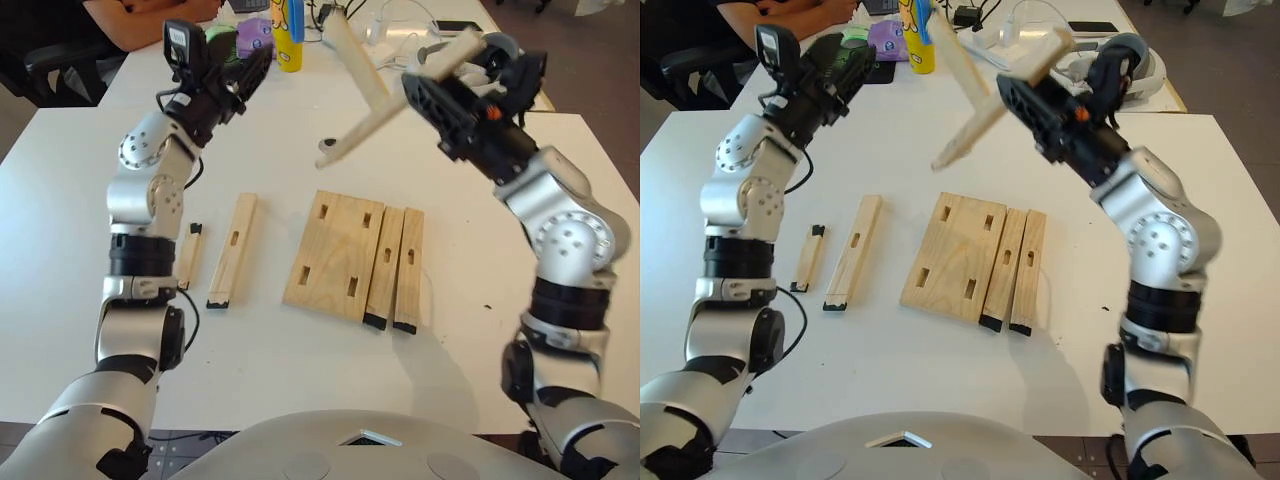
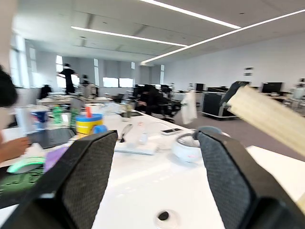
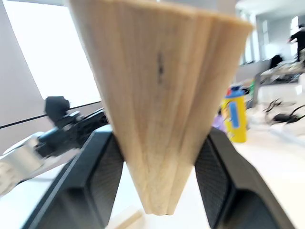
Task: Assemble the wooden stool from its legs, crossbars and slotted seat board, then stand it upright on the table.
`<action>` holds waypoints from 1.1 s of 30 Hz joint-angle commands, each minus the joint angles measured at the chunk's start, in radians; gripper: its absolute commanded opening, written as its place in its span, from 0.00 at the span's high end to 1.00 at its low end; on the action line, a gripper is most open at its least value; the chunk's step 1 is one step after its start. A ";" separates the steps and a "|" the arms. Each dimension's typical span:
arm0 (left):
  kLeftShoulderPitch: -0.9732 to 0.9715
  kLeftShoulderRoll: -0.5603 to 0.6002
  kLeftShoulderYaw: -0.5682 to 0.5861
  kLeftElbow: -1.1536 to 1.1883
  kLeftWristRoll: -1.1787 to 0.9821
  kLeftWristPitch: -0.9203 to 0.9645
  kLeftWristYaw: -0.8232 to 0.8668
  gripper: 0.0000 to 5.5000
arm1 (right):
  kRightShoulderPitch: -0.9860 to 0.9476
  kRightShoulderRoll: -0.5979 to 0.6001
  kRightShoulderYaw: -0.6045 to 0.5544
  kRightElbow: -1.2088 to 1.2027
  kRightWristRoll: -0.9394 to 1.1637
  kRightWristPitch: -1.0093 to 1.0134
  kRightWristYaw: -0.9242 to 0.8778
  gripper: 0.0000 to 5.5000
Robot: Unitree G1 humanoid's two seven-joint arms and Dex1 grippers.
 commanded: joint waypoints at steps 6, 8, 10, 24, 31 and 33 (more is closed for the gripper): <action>0.170 0.092 0.075 -0.139 0.011 0.112 -0.014 0.43 | 0.139 -0.278 -0.134 -0.181 0.362 0.284 0.139 0.63; 0.181 0.093 0.068 -0.143 0.030 0.110 -0.006 0.43 | 0.178 -0.289 -0.113 -0.215 0.348 0.287 0.148 0.63; 0.179 0.089 0.074 -0.141 0.032 0.111 -0.003 0.43 | 0.221 -0.292 -0.102 -0.235 0.341 0.281 0.154 0.63; 0.158 0.070 0.071 -0.123 0.052 0.108 -0.017 0.43 | 0.181 -0.330 0.065 -0.156 0.039 0.098 0.365 0.63; 0.148 0.065 0.067 -0.111 0.063 0.104 -0.030 0.43 | 0.117 -0.312 0.127 -0.110 -0.048 0.024 0.443 0.63; 0.141 0.064 0.060 -0.101 0.068 0.100 -0.037 0.43 | 0.125 -0.301 0.131 -0.115 -0.068 0.003 0.438 0.63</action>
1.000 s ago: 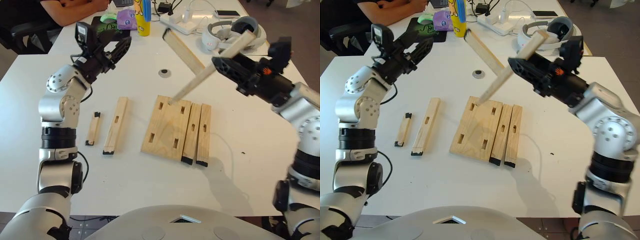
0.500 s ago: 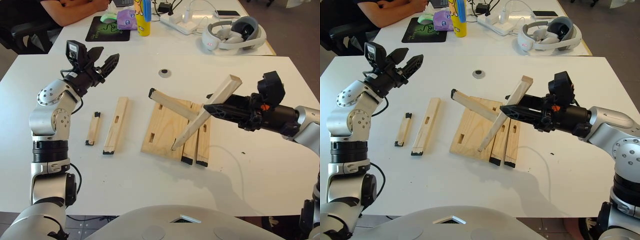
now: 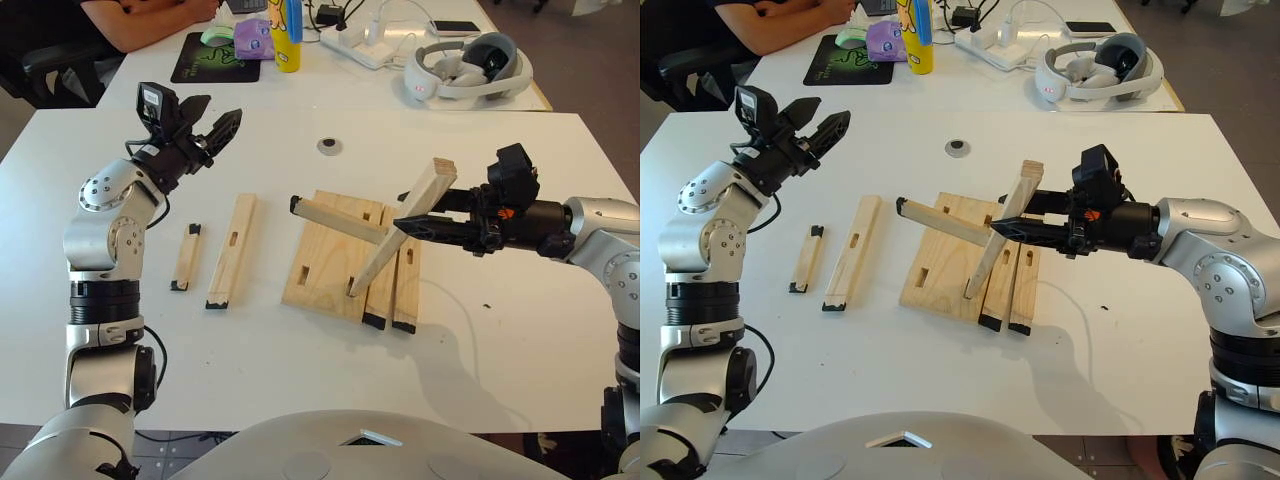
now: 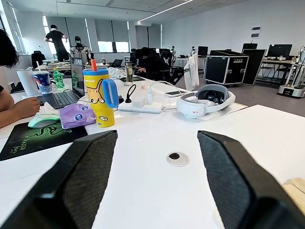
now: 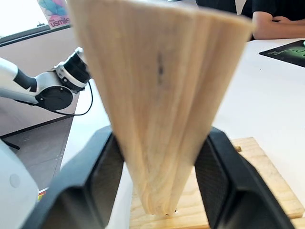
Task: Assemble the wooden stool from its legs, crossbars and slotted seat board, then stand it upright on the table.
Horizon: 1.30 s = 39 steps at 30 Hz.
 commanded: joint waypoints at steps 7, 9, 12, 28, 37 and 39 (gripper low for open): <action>-0.038 -0.009 -0.015 0.030 0.030 -0.005 -0.030 0.43 | 0.046 0.005 0.036 -0.040 -0.066 -0.059 0.025 0.63; -0.035 -0.007 -0.012 0.029 0.031 -0.004 -0.031 0.43 | 0.064 -0.004 0.032 -0.042 -0.055 -0.050 0.028 0.63; -0.031 -0.008 -0.009 0.029 0.034 -0.004 -0.032 0.43 | 0.068 -0.004 0.022 -0.049 -0.034 -0.042 0.024 0.63; -0.035 -0.010 -0.010 0.035 0.042 0.002 -0.036 0.43 | 0.076 -0.044 0.028 -0.040 -0.021 -0.024 0.065 0.63; -0.028 -0.009 -0.003 0.027 0.042 0.005 -0.032 0.43 | 0.052 -0.055 0.031 -0.029 -0.025 -0.027 0.079 0.63; -0.027 -0.009 -0.004 0.026 0.042 0.005 -0.033 0.43 | 0.055 -0.056 0.049 -0.025 -0.064 -0.055 0.079 0.63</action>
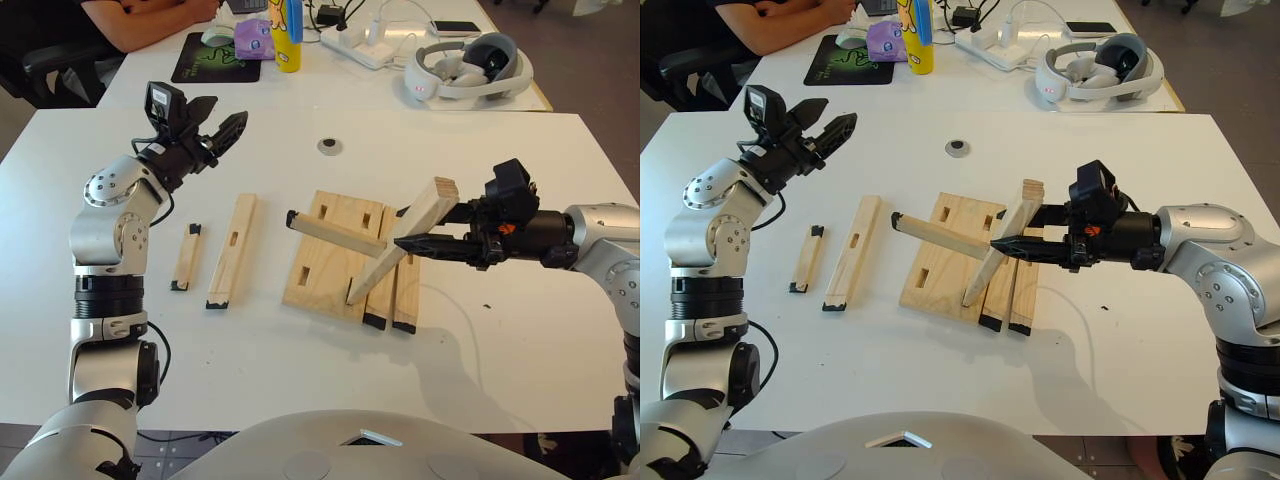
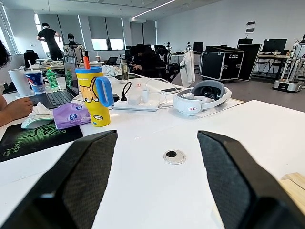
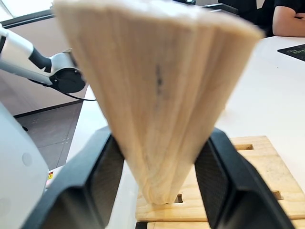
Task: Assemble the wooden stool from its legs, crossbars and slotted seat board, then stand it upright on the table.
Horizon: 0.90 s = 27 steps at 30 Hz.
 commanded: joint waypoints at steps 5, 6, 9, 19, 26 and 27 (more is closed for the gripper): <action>-0.008 0.000 -0.001 -0.001 0.009 0.009 -0.003 0.43 | -0.039 0.017 0.036 0.027 -0.077 -0.055 -0.014 0.63; -0.008 0.000 -0.001 -0.001 0.009 0.008 -0.003 0.43 | -0.050 0.019 0.035 0.031 -0.078 -0.057 -0.016 0.63; -0.009 -0.003 -0.001 -0.002 0.011 0.008 0.000 0.43 | -0.068 0.016 0.041 0.044 -0.089 -0.056 -0.008 0.63; 0.000 0.005 -0.005 -0.014 0.030 0.006 -0.004 0.43 | 0.067 -0.019 0.113 -0.008 -0.276 -0.181 -0.012 0.63; 0.004 0.001 -0.003 -0.018 0.033 0.005 0.001 0.43 | 0.145 -0.037 0.222 -0.029 -0.358 -0.161 -0.063 0.63; 0.004 -0.001 -0.004 -0.018 0.034 0.004 0.002 0.43 | 0.147 -0.039 0.237 -0.020 -0.365 -0.154 -0.070 0.63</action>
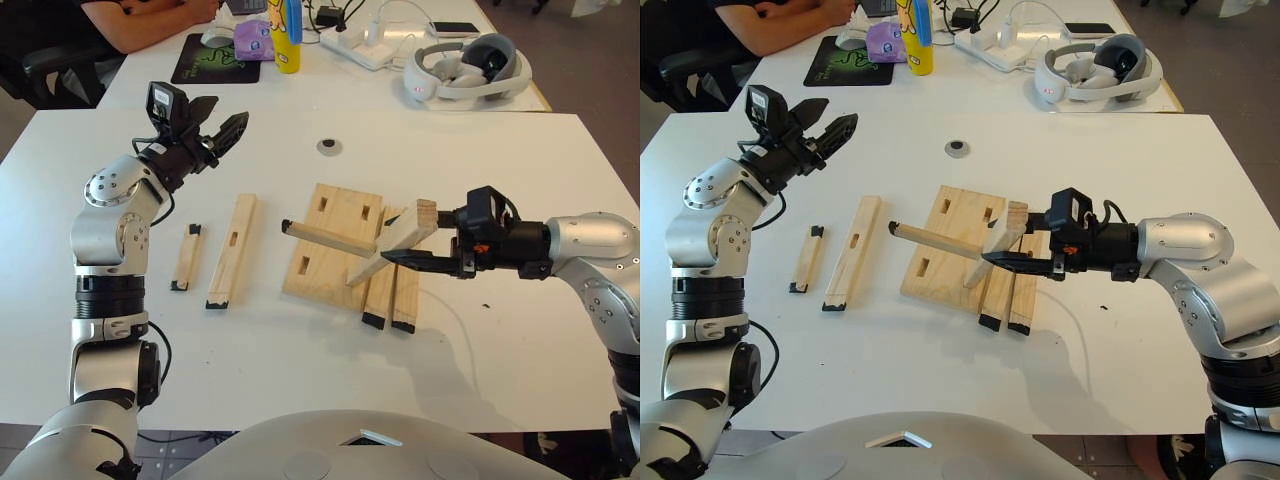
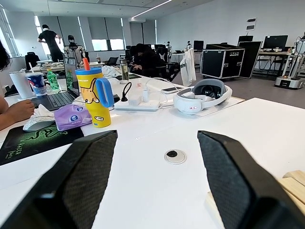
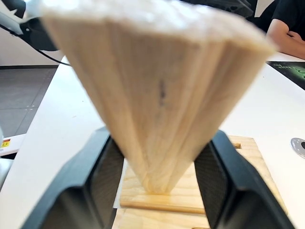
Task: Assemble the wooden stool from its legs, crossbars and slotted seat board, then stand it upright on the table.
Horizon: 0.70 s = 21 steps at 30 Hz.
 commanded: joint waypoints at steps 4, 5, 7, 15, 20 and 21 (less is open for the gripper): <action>0.006 -0.002 0.002 -0.010 0.010 0.002 0.008 0.43 | 0.082 -0.046 0.169 0.124 -0.192 0.012 -0.032 0.63; 0.006 -0.003 0.003 -0.009 0.009 0.002 0.009 0.43 | 0.076 -0.045 0.183 0.151 -0.207 -0.020 -0.017 0.63; 0.008 -0.005 0.004 -0.010 0.009 0.001 0.012 0.43 | 0.026 -0.032 0.210 0.222 -0.223 -0.086 0.027 0.63; -0.017 -0.013 -0.008 0.018 0.013 -0.005 0.005 0.43 | -0.297 0.064 0.314 0.590 -0.302 -0.363 0.220 0.63; -0.041 -0.014 -0.017 0.045 0.018 -0.011 -0.005 0.43 | -0.407 0.117 0.335 0.723 -0.320 -0.443 0.238 0.63; -0.044 -0.014 -0.017 0.049 0.017 -0.012 -0.006 0.43 | -0.418 0.126 0.332 0.730 -0.317 -0.451 0.234 0.63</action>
